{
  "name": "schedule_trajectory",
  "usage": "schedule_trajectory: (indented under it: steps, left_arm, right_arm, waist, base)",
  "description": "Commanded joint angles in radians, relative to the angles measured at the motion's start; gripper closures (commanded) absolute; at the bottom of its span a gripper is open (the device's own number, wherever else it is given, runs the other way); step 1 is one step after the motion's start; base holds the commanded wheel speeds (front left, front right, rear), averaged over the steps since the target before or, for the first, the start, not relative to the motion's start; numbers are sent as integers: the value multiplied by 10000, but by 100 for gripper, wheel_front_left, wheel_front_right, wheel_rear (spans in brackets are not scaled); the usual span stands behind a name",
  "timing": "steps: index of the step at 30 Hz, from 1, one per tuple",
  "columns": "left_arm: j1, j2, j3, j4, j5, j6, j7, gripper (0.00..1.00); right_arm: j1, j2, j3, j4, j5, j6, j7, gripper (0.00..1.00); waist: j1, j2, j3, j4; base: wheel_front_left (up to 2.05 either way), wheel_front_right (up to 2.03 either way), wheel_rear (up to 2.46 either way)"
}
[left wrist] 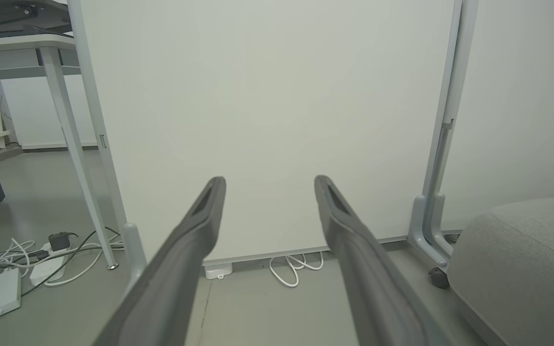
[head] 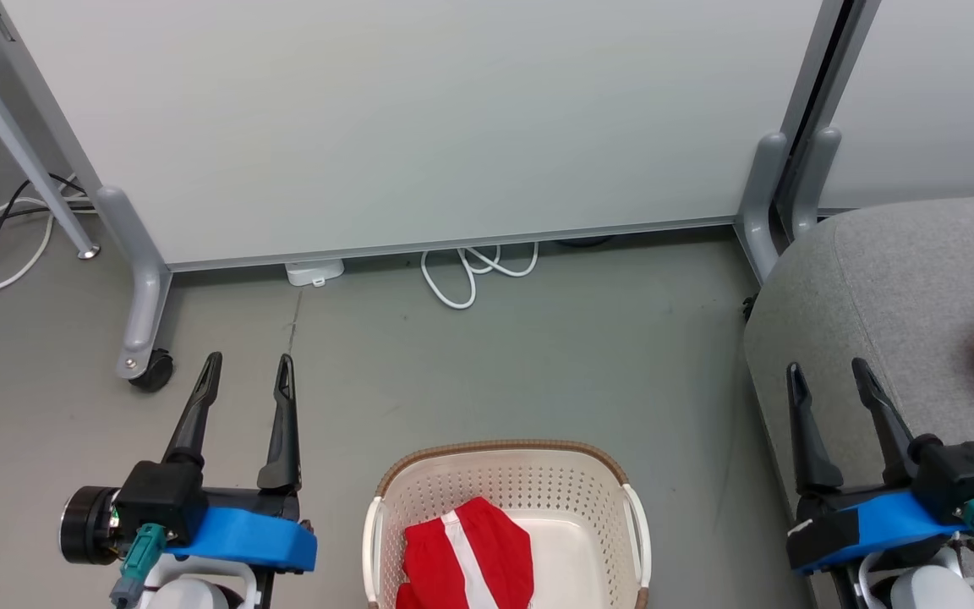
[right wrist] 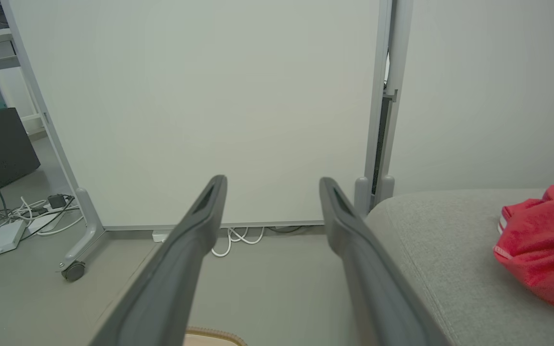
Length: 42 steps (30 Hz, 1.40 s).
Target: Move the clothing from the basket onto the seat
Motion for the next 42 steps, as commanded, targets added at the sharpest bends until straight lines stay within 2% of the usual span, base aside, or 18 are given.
schedule_trajectory:
  steps: [1, 13, 27, 34, 42]
  left_arm:
    - [85, -54, 51, -6, 96, -41, -30, 0]
    - [384, -216, 349, 227, 239, -225, -30, 0]
    - [370, -288, 483, 237, 348, -257, -30, 0]
    - [18, -217, 162, 416, 139, -262, -30, 0]
    - [-1233, 328, -882, 947, -197, -264, -30, 0]
  right_arm:
    - [202, 26, 14, 42, 43, 1, -1, 0]
    - [785, 55, 231, 297, 439, 1, -1, 0]
    - [671, 58, 345, 377, 556, 1, -1, 0]
    - [385, 57, 397, 323, 591, 1, -1, 0]
    - [-264, 54, 388, 102, 434, 1, -1, 0]
  waist:
    - [2, -1, -57, 66]
    - [2, -1, -149, 278]
    - [2, -1, -143, 245]
    - [2, -1, 58, -55]
    - [2, -1, 1013, -614]
  base:
    - [0, 0, 0]
    - [0, 0, 0]
    - [0, 0, 0]
    - [0, 0, 0]
    - [0, 0, 0]
